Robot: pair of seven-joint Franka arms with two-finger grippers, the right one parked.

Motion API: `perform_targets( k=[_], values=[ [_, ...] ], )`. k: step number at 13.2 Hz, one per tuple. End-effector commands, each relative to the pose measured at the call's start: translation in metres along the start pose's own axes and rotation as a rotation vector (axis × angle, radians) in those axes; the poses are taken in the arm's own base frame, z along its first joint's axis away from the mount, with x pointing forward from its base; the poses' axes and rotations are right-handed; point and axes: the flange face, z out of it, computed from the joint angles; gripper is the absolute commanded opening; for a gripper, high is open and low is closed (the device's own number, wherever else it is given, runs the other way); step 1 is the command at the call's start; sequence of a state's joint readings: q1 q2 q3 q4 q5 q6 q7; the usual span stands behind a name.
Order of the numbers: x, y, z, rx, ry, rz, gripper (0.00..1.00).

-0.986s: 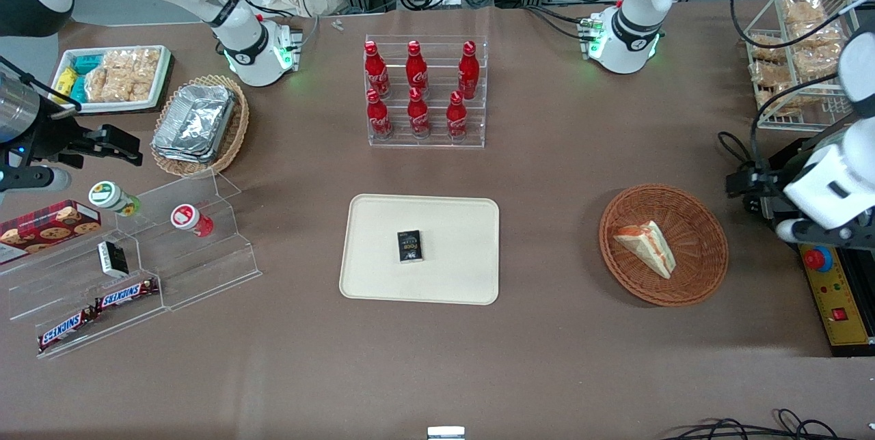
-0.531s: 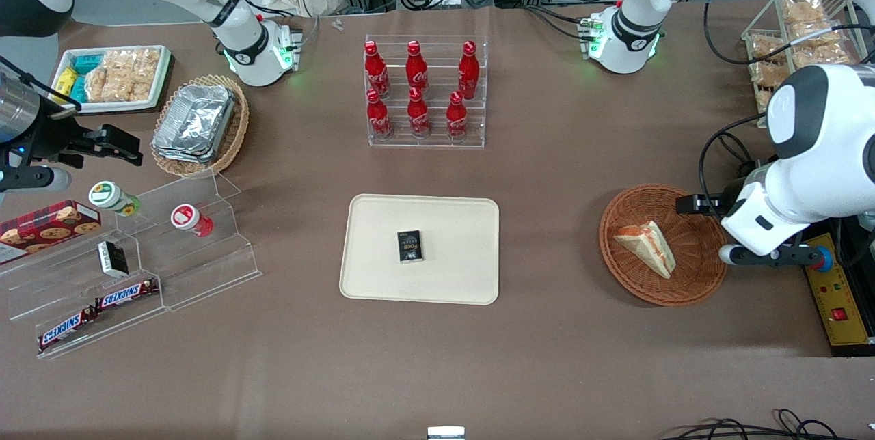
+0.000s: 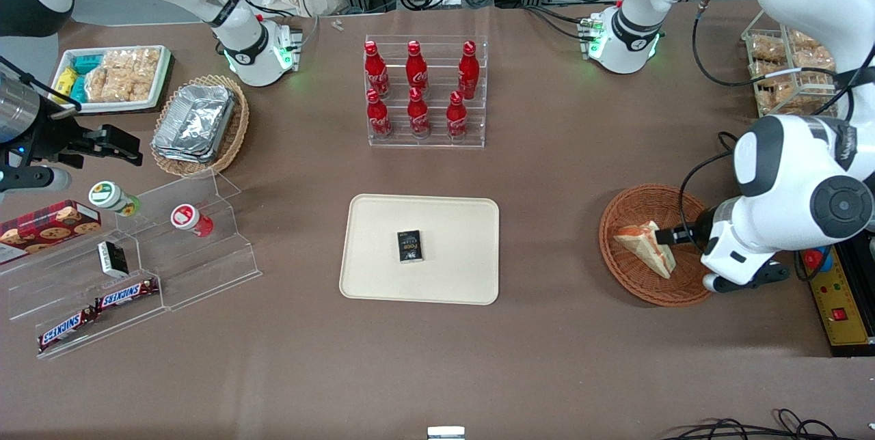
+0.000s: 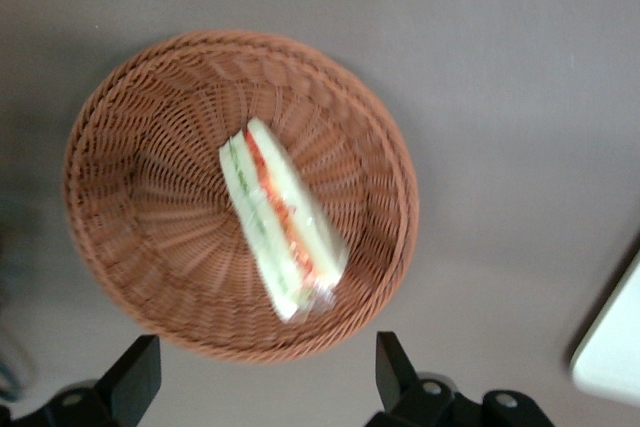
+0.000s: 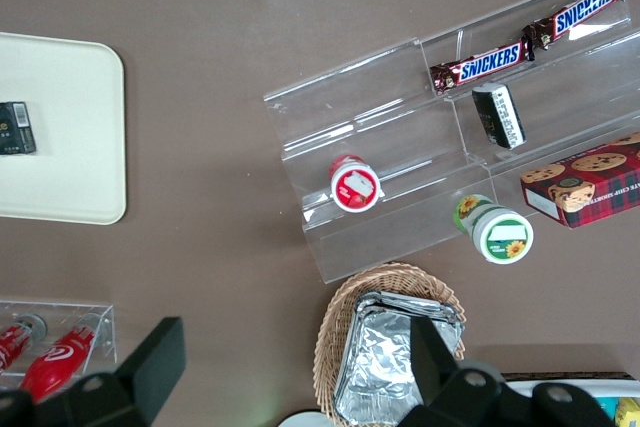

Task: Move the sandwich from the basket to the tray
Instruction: 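Lower the open left gripper around the wrapped sandwich in the basket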

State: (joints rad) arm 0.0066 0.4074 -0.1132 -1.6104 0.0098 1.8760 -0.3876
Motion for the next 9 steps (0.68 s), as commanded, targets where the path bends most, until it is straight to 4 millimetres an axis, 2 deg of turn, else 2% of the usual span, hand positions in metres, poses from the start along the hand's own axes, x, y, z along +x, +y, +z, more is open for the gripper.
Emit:
perform_targets(
  k=[1,5,9],
  values=[
    [0.003,0.007,0.014,-0.015,-0.002,-0.124,0.96],
    [0.005,0.001,0.051,-0.016,-0.040,-0.216,0.96],
    [0.001,-0.005,0.077,-0.033,-0.044,-0.249,0.96]
  ],
)
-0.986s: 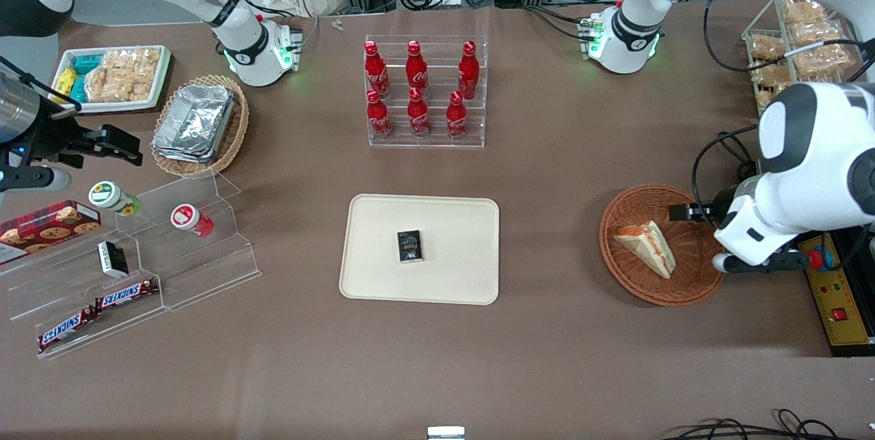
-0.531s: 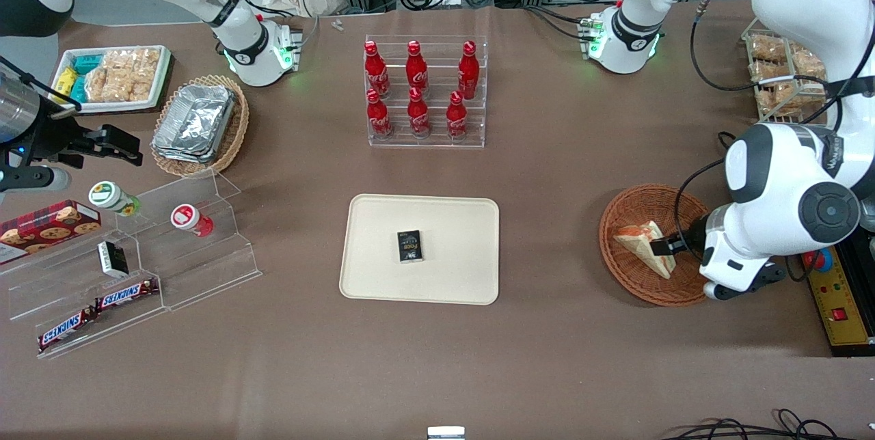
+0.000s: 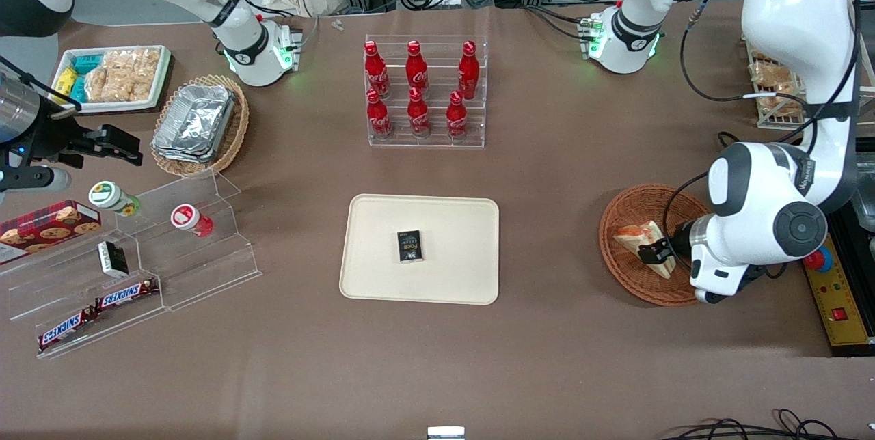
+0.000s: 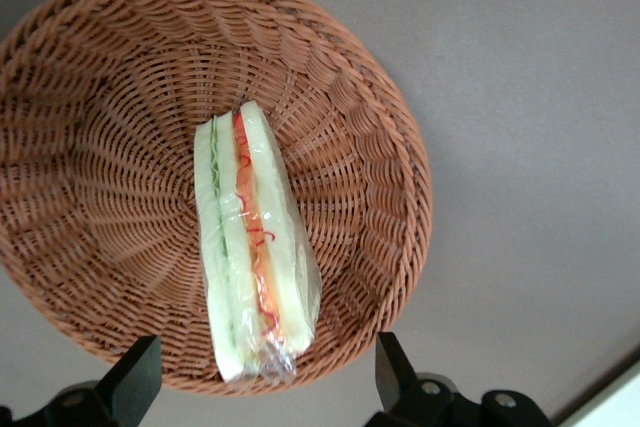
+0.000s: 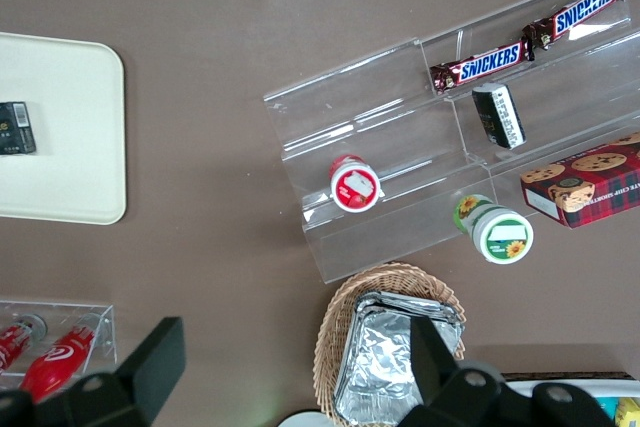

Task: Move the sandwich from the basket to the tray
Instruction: 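Lower the open left gripper around the wrapped sandwich in the basket, then close the left gripper on the sandwich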

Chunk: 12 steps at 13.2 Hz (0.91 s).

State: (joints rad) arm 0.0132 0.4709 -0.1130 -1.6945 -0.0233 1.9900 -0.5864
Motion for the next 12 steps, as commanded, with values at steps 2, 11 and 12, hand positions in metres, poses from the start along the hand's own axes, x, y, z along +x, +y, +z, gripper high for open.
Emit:
perform_targets(
  k=[2,11,12],
  values=[
    [-0.003,-0.007,0.012,-0.013,0.001,-0.032,0.96],
    [0.001,-0.021,0.057,-0.030,0.006,-0.108,0.94],
    [0.002,-0.023,0.060,-0.030,0.003,-0.112,0.90]
  ],
)
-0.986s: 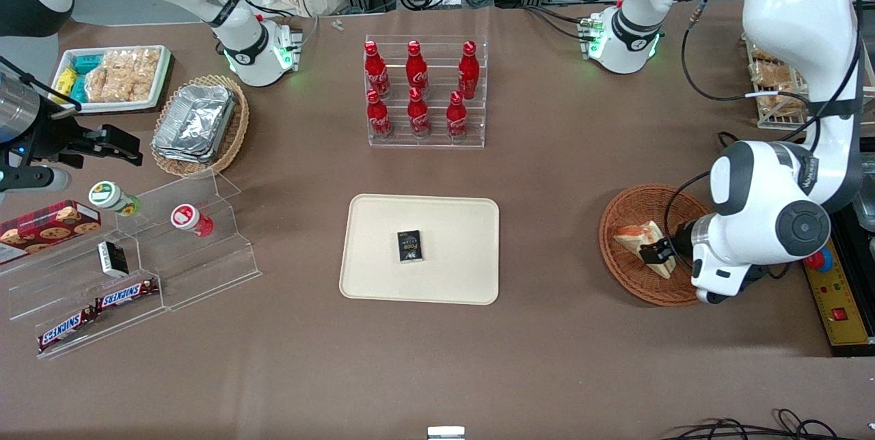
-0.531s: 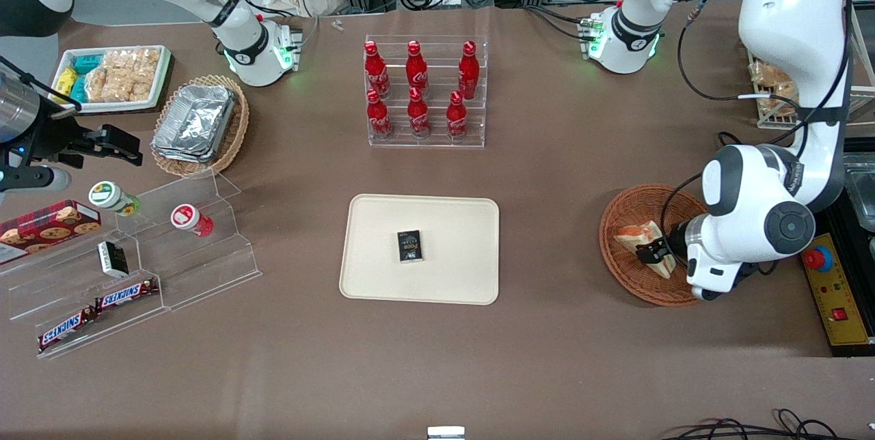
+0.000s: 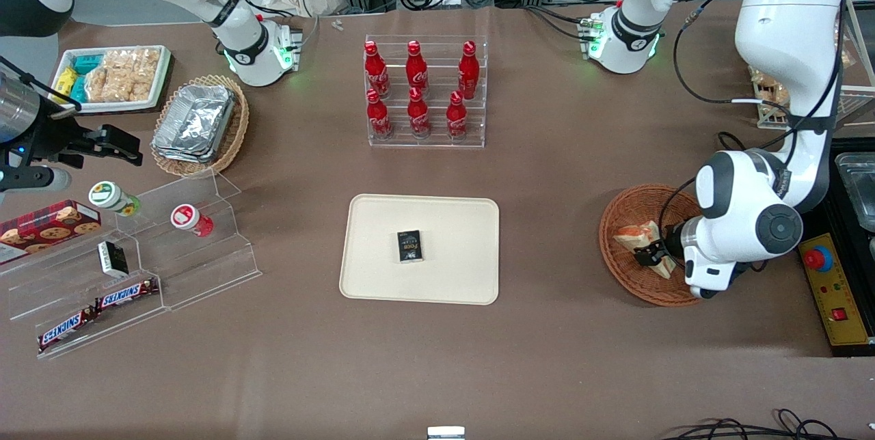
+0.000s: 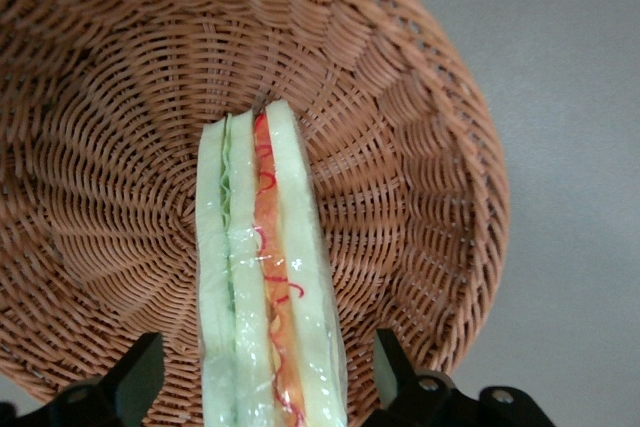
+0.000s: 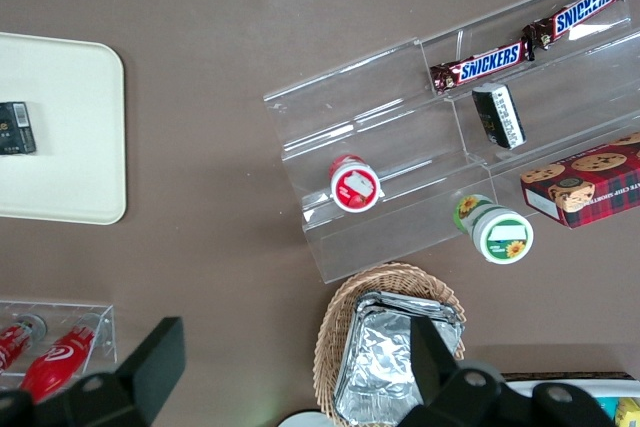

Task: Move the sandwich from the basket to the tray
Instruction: 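Close the left gripper on the sandwich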

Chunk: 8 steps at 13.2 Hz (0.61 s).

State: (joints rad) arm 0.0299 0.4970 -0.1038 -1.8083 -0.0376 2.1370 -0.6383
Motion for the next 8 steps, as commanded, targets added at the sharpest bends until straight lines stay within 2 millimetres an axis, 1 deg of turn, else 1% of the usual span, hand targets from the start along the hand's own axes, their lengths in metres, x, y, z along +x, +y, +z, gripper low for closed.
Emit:
perform_targets(
  k=[1,2,4,5,6,7,8],
  values=[
    [0.000,-0.007,0.004,-0.015,0.001,-0.030,0.87],
    [0.000,-0.007,0.005,-0.014,-0.001,-0.031,0.80],
    [0.000,-0.007,0.003,-0.014,0.002,-0.029,0.46],
    [0.000,-0.007,-0.001,-0.015,0.004,-0.025,0.35],
    [0.001,-0.006,-0.009,-0.021,0.009,-0.022,0.28],
    [0.002,-0.004,-0.018,-0.019,0.002,-0.017,0.08],
    [0.002,-0.004,-0.028,-0.007,-0.023,-0.015,0.00]
  ],
)
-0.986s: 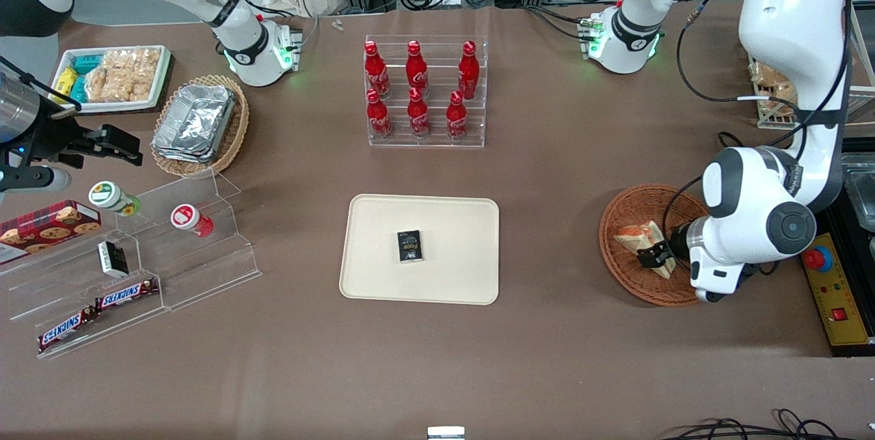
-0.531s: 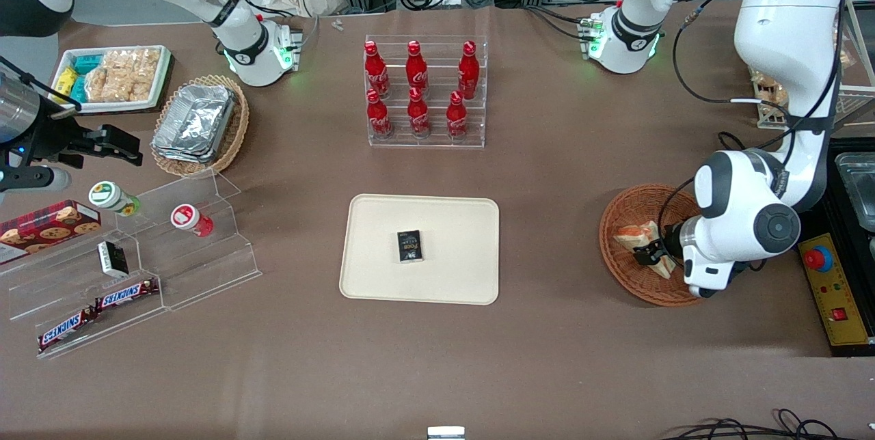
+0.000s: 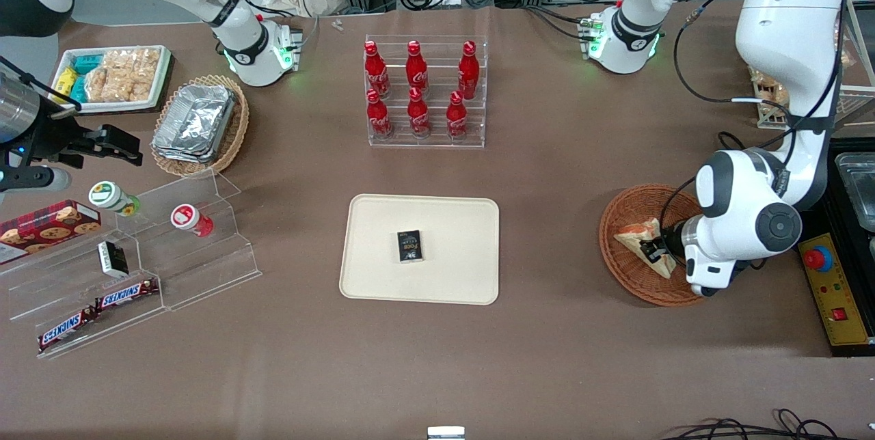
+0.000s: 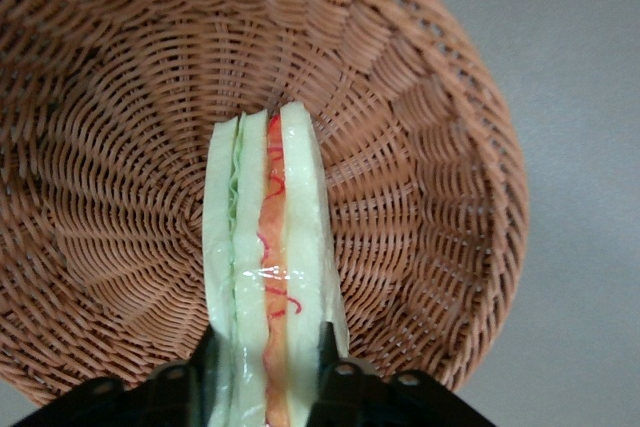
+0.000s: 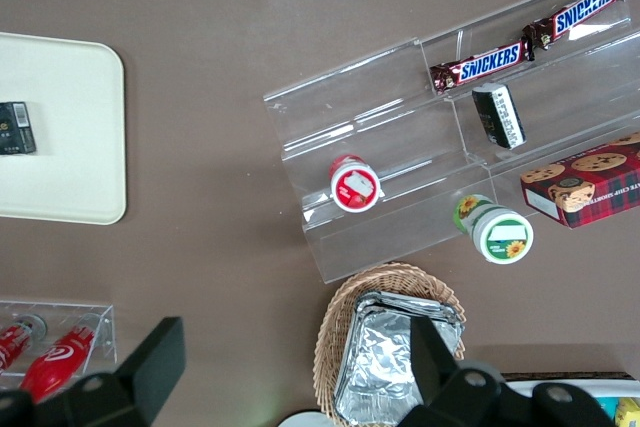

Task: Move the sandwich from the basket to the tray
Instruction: 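Close the left gripper on the sandwich, then lift the sandwich up out of the basket with the left gripper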

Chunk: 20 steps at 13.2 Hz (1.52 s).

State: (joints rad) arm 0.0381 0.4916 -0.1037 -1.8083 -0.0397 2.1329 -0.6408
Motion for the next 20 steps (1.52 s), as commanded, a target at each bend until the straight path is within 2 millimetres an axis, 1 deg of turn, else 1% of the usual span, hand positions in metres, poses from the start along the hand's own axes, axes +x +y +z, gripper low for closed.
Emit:
perform_targets(
  k=[1,3,4,5,7,8,9,11,12,13,14,16,18,19,20],
  values=[
    [0.001,0.002,-0.037,0.002,-0.034,0.002,0.00],
    [0.002,0.008,-0.061,0.003,-0.036,0.012,0.00],
    [-0.001,0.007,-0.082,0.010,-0.029,0.020,0.00],
    [-0.010,0.009,-0.103,0.025,-0.021,0.057,0.00],
    [-0.019,0.006,-0.151,0.051,-0.002,0.127,0.00],
    [-0.023,0.005,-0.171,0.061,-0.016,0.151,0.00],
    [-0.029,0.006,-0.187,0.073,-0.032,0.188,0.00],
    [-0.047,0.014,-0.229,0.059,-0.023,0.280,0.00],
    [-0.054,0.018,-0.241,0.050,-0.019,0.320,0.00],
    [-0.062,0.025,-0.245,0.042,-0.018,0.360,0.00],
    [-0.074,0.035,-0.250,0.036,-0.014,0.399,0.00],
    [-0.093,0.054,-0.248,0.034,-0.016,0.467,0.00],
    [-0.107,0.073,-0.243,0.023,-0.018,0.521,0.00],
    [-0.118,0.085,-0.238,0.021,-0.029,0.550,0.00],
    [-0.126,0.098,-0.227,0.022,-0.043,0.570,0.00]
  ],
)
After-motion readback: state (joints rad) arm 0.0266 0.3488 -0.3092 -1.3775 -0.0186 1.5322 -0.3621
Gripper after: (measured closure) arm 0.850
